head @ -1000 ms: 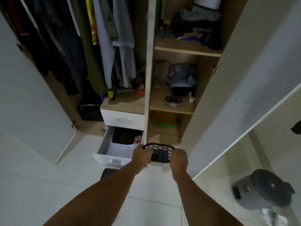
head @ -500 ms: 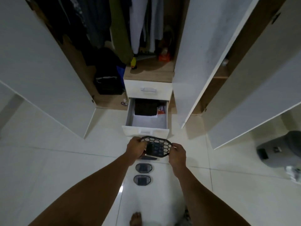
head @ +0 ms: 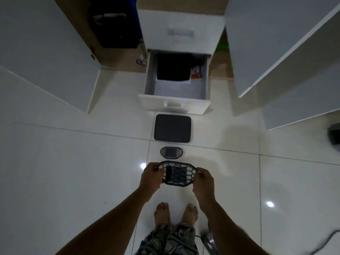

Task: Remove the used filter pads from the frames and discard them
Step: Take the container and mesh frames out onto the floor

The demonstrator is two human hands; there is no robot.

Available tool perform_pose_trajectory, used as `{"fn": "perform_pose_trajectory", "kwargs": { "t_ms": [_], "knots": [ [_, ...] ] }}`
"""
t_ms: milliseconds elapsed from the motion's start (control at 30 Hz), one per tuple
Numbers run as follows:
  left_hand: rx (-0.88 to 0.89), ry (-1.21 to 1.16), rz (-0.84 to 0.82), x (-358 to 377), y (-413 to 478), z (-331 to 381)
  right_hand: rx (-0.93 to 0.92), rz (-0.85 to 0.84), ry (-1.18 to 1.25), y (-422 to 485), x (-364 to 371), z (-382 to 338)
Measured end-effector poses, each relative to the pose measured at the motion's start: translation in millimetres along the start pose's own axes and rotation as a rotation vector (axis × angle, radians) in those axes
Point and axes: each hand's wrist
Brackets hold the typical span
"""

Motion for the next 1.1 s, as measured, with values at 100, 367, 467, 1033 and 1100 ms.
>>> {"fn": "perform_pose_trajectory", "kwargs": {
  "t_ms": [100,367,467,1033,1100],
  "knots": [
    [-0.095,-0.011,0.018,32.0,40.3,-64.9,0.011,-0.01,-0.048,32.9,35.8,67.8],
    [-0.242,-0.015,0.033,122.2,152.5,-209.6,0.069,-0.114,-0.179,131.0,117.5,215.3],
    [-0.266,-0.018,0.047,148.3,182.2,-247.8,0.132,-0.141,-0.138,158.4,138.7,247.9],
    [-0.23,-0.071,-0.078,179.0,263.1,-307.9,0.028,-0.19,-0.206,192.4,190.0,272.0],
    [-0.24,-0.087,-0.044,179.3,271.1,-306.8,0.02,-0.196,-0.207,191.5,190.3,271.3]
  ]
}}
Point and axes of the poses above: each hand's wrist, its own y-axis towards the middle knuckle, its own x-axis out of the palm, z = x × y, and after that the axes turned 15 degrees about z, right-handed
